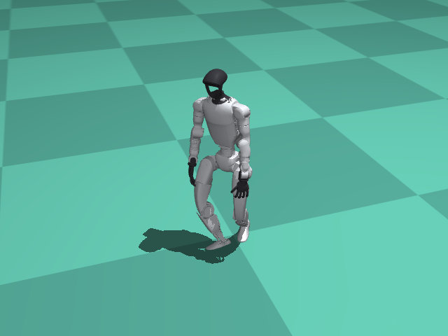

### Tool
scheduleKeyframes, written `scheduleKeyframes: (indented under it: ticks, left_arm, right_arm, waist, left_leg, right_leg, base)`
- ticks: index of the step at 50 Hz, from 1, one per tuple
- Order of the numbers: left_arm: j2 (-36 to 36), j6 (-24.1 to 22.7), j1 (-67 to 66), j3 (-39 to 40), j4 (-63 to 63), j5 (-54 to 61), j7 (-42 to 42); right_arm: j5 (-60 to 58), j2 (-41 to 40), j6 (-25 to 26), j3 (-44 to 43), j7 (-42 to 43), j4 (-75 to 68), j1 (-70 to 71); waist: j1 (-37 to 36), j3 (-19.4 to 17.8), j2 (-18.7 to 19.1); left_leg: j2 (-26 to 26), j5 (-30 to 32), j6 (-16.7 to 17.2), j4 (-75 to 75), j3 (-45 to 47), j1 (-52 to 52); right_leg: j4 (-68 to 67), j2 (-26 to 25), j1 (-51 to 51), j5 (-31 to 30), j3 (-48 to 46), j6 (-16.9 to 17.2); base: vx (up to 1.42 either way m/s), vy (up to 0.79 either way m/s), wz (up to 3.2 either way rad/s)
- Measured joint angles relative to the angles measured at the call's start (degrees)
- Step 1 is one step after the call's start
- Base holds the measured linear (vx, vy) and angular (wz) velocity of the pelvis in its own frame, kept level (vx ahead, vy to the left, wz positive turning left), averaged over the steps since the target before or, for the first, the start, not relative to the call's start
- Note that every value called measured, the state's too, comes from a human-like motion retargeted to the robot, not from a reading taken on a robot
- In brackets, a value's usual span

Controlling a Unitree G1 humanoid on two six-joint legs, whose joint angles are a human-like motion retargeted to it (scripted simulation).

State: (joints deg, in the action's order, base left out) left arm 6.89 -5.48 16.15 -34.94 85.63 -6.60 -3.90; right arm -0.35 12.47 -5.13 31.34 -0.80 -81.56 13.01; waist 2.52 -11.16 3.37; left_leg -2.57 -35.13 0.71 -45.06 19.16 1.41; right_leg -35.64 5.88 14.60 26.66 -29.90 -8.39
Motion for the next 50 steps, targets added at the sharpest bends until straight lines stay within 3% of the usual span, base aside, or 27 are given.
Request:
scheduleKeyframes:
  ticks: [5,10,20,29,39,50]
  left_arm:
    - [-0.08,0.48,-0.18,0.75,0.65,0.58,-0.35]
    - [-0.36,0.92,0.04,1.59,1.11,2.19,-0.86]
    - [0.44,0.56,1.79,2.01,0.3,3.69,-0.89]
    - [0.88,0.08,2.86,0.54,-1.36,2.12,-0.5]
    - [0.68,-0.09,3.11,0.09,-2.39,0.77,-1.44]
    - [0.62,-0.02,1.45,0.71,-2.75,0.45,-3.65]
  right_arm:
    - [0.35,-0.11,0.26,0.27,0.37,-1.12,0.27]
    - [1.32,-0.08,0.36,0.06,0.54,-1.96,0.12]
    - [2.91,-0.13,-0.05,-1.36,1.36,-1.4,0.48]
    - [3.38,0.62,-0.26,-2.43,1.98,-0.87,0.41]
    - [3.0,1.84,-0.18,-4.24,1.94,-1.36,0.46]
    - [3.83,2.83,0.24,-6.4,1.41,-2.46,-1.14]
  waist:
    - [-0.86,-0.52,2.33]
    - [-1.24,0.33,3.33]
    - [0.23,1.21,2.46]
    - [1.33,1.17,0.88]
    - [2.37,1.31,-0.33]
    - [3.34,1.9,0.97]
  left_leg:
    - [-4.31,0.3,1.21,-12.74,-1.7,4.97]
    - [-6.22,-0.38,0.61,-13.52,-2.36,6.67]
    - [-3.14,0.01,-0.39,5.9,-1.26,1.32]
    - [0.33,1.02,-1.74,17.21,0.12,-1.99]
    - [4.02,4.01,-2.45,25.47,0.44,-5.06]
    - [4.3,5.41,-1.88,28.58,-0.11,-6.81]
  right_leg:
    - [-1.79,-2.78,0.53,2.54,0.11,-1.86]
    - [0.18,-4.21,0.54,2.19,-0.48,-2.08]
    - [6.9,-3.22,-1.47,-2.85,-3.88,0.48]
    - [4.3,0.83,0.39,-3.94,-5.71,1.6]
    - [1.36,4.75,1.59,-3.37,-6.04,1.93]
    - [3.91,4.02,-0.23,-2.78,-6.18,1.53]
  base:
    - [0.09,-0.02,-0.13]
    - [0.02,0.0,-0.01]
    - [-0.03,0.01,0.21]
    - [-0.06,0.04,0.24]
    - [-0.01,0.02,0.07]
    - [0.03,0.01,0.07]
